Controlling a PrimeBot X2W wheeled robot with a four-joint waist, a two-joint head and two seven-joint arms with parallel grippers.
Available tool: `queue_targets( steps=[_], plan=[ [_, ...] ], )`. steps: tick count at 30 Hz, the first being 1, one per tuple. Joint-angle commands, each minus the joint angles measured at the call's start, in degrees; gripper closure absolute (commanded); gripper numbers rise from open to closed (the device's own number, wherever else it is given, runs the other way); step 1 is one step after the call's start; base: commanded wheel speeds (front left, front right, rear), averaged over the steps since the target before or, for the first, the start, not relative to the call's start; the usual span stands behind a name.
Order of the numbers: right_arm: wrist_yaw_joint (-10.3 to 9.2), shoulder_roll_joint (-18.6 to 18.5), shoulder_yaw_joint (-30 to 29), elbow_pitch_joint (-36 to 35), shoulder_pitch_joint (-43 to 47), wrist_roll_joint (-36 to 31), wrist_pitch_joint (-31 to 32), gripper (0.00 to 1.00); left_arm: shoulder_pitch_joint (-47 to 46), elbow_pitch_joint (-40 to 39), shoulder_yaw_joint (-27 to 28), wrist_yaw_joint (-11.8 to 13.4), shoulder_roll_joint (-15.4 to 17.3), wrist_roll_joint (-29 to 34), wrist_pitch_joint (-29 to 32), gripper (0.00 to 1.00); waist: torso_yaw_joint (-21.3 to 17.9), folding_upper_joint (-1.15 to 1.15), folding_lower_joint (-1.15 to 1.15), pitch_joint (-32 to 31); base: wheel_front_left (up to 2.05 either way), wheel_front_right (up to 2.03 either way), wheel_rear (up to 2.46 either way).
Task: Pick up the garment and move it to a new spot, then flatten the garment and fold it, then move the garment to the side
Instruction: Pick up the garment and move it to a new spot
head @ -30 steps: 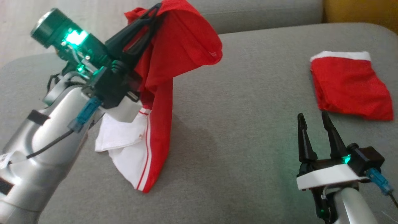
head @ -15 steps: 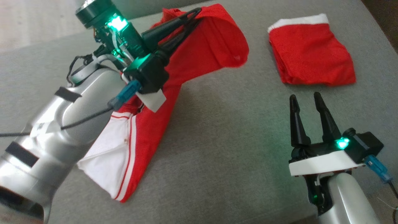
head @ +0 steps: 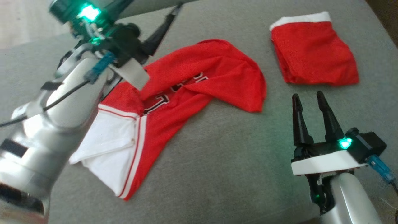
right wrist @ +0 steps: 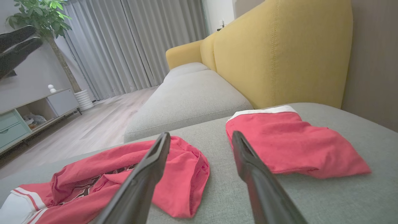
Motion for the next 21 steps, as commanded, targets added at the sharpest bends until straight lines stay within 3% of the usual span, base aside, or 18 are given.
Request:
queue_targets(
  steps=[1, 4, 12, 21],
  plan=[
    [-0.04, -0.3, 0.7, -1.8, -1.0, -1.0, -0.6, 0.00, 0.3, -1.1, 4.3, 1.7, 2.2, -1.8, -0.2, 0.00, 2.8, 0.00, 0.00, -2.0, 0.00, 0.00, 0.00],
    [-0.04, -0.3, -0.4, -1.7, 0.0, -2.5, -0.6, 0.00, 6.8, -2.7, 9.5, 5.2, 2.6, -6.6, -0.2, 0.00, 6.7, 0.00, 0.00, -4.2, 0.00, 0.00, 0.00],
    [-0.04, -0.3, -2.3, -1.1, 2.3, -4.7, -0.6, 0.00, 25.4, -9.8, 19.2, 10.9, 2.5, -14.6, -0.2, 0.00, 14.0, 0.00, 0.00, -6.8, 0.00, 0.00, 0.00],
    [-0.04, -0.3, -3.0, -0.9, 3.7, -5.2, -0.6, 0.00, 42.9, -17.5, 24.9, 14.0, -2.3, -17.0, -0.2, 0.00, 16.5, 0.00, 0.00, -7.5, 0.00, 0.00, 0.00]
  ],
)
